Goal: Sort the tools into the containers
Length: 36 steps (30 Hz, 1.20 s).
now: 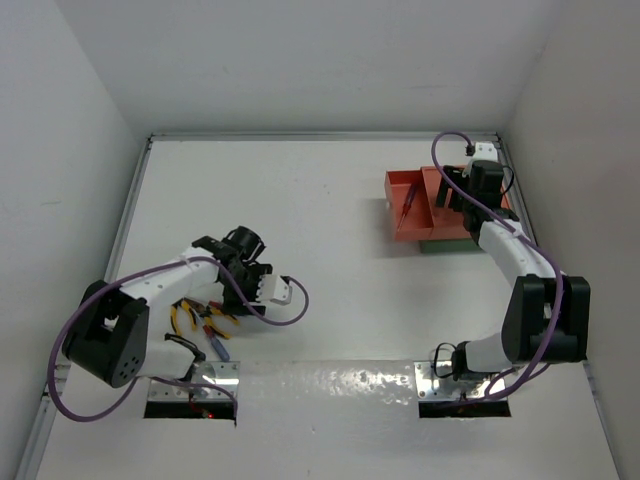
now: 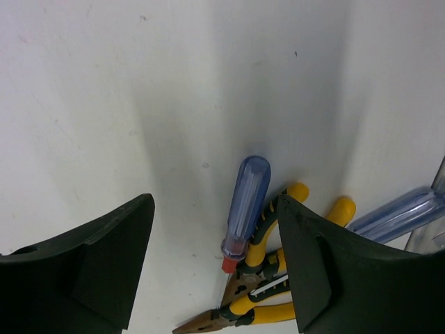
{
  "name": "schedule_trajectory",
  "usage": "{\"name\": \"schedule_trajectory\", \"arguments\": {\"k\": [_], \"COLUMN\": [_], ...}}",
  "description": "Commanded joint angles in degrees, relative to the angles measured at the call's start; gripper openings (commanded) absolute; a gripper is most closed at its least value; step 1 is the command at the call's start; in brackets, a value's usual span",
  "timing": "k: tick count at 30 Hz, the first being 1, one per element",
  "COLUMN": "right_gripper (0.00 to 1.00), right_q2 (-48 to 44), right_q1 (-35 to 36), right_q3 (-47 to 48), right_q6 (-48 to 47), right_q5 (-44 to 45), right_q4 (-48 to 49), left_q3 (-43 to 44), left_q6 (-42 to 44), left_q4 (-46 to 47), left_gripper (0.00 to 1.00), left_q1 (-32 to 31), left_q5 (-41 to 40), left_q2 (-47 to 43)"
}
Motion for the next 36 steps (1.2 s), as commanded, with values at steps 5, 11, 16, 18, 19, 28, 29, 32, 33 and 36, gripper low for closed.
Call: {"name": "schedule_trajectory", "arguments": {"k": [5,11,16,18,19,28,29,32,33,36], "right_gripper": [0.78,0.78,0.78,0.78,0.78,0.78,0.78,0.78,0.78,0.78], "right_q2": [3.0,2.9,2.6,2.5,2.5,1.5,1.3,1.2,1.1,1.1], "right_q1": [-0.3,-0.2,-0.2,-0.3,-0.3,-0.3,-0.3,-0.3,-0.3,-0.3], "right_q3": [-2.6,-2.7,-2.9,-3.0,-3.0,-3.3,-3.3,-3.4,-3.4,-3.5], "right_q6": [-1.5,-0.9,-0.8,-0.7,-0.8,-0.9,-0.9,-0.6,-0.6,-0.5], "right_q5": [0.7,-0.2,0.0,-0.3,-0.3,0.3,0.3,0.1,0.0,0.0], "right_q4": [-10.2,-9.8,-9.8,-9.7,-9.8,-9.5,-9.6,-9.8,-9.7,-9.8], "left_q3": [-3.2,-5.6,-6.1,-6.4,-6.6,-7.7,-7.2,-4.0,-1.9,5.1], "left_q6": [0.4,0.0,-1.0,-1.1,-1.1,-1.1,-1.8,-5.3,-6.6,-11.9], "left_q4": [2.9,6.0,9.1,10.4,10.6,15.5,17.7,21.0,21.7,23.6], "left_gripper": [0.62,0.53,0.47,0.42,0.39,0.0,0.0,0.0,0.0,0.0], "left_q1": [-1.3,-1.6,-1.6,-1.6,-1.6,-1.6,-1.6,-1.6,-1.6,-1.6], "left_q5": [0.7,0.1,-0.1,-0.2,-0.3,-2.8,-2.9,-3.6,-3.8,-5.0], "left_q2": [0.4,0.5,0.9,1.2,1.4,7.2,8.2,10.2,10.6,11.8]}}
